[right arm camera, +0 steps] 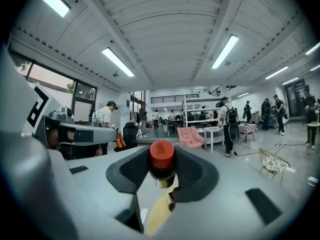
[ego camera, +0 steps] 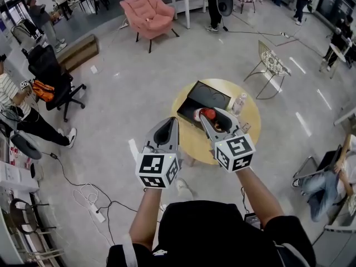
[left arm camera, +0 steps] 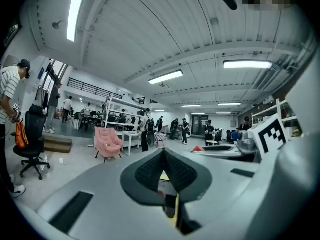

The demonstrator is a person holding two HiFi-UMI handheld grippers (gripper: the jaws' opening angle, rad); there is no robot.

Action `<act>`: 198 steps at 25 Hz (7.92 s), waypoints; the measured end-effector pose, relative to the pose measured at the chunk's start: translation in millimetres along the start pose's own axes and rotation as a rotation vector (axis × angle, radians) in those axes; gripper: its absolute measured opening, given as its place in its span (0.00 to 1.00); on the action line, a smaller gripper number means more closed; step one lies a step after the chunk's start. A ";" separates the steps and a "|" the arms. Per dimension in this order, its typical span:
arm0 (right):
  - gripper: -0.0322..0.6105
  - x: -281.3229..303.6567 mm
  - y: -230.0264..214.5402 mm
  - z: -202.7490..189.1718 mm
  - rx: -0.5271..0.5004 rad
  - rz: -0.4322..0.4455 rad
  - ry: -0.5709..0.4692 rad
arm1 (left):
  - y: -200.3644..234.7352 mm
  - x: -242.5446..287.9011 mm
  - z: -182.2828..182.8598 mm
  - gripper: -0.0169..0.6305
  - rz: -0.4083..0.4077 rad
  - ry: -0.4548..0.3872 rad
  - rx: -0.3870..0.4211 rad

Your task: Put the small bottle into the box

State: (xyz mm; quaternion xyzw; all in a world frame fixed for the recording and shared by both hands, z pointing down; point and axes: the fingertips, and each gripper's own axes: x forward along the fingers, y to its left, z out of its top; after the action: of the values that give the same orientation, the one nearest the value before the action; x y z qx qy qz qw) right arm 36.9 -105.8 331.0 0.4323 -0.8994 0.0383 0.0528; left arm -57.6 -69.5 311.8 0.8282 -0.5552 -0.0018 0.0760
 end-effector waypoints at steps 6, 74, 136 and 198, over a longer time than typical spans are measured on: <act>0.26 46.2 3.8 -0.1 0.004 -0.031 0.020 | 46.9 20.0 -0.7 0.04 -0.025 0.015 -0.021; 0.26 253.7 -103.5 -284.4 -0.004 0.061 0.548 | 149.5 221.0 -215.2 0.04 -0.002 0.449 -0.252; 0.23 225.6 -96.0 -212.6 0.067 0.005 0.390 | 133.4 205.5 -197.6 0.04 -0.078 0.408 -0.246; 0.05 -30.4 4.3 11.5 -0.025 -0.167 -0.066 | -42.8 -3.0 -9.9 0.04 -0.186 -0.015 0.049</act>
State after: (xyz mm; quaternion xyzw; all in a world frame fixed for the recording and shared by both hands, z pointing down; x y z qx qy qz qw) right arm 51.7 -80.9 315.6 0.5062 -0.8618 0.0081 0.0318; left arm -18.6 -49.6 315.9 0.8777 -0.4765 -0.0015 0.0513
